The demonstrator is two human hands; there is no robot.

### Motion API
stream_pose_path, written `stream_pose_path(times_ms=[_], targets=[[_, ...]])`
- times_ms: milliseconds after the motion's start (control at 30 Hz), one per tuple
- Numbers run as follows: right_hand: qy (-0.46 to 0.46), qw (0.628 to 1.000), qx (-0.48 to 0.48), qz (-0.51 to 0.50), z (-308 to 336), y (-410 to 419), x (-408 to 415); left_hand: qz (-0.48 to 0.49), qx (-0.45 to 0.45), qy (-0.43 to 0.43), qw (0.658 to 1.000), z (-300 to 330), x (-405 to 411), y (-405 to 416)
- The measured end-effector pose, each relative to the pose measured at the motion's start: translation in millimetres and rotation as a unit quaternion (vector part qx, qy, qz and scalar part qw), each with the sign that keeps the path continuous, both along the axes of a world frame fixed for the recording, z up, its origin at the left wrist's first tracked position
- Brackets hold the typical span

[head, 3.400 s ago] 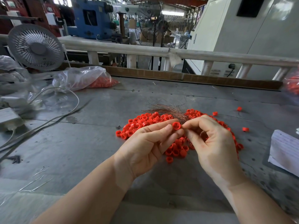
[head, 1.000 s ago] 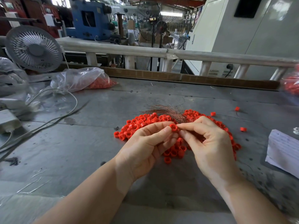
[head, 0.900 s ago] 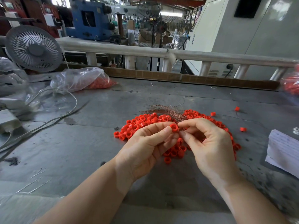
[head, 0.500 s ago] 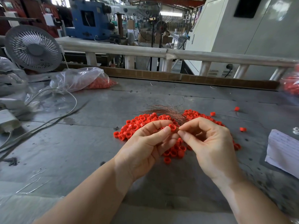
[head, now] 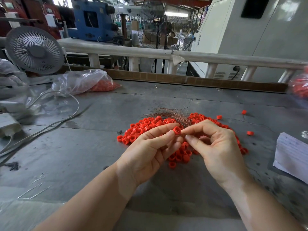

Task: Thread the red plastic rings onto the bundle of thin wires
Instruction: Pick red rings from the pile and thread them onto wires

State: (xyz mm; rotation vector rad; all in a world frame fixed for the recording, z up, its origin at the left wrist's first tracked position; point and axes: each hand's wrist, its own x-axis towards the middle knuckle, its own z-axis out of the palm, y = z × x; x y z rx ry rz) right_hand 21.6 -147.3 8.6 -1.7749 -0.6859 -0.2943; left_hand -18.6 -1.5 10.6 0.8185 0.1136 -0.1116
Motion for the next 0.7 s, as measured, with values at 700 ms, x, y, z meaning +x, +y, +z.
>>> stream_pose_path(times_ms=[700], targets=[[0.093,0.992,0.063,0.055,-1.7,-0.6,3.9,-0.024,-0.014,-0.009,1.000,-0.5,-0.2,-0.7]])
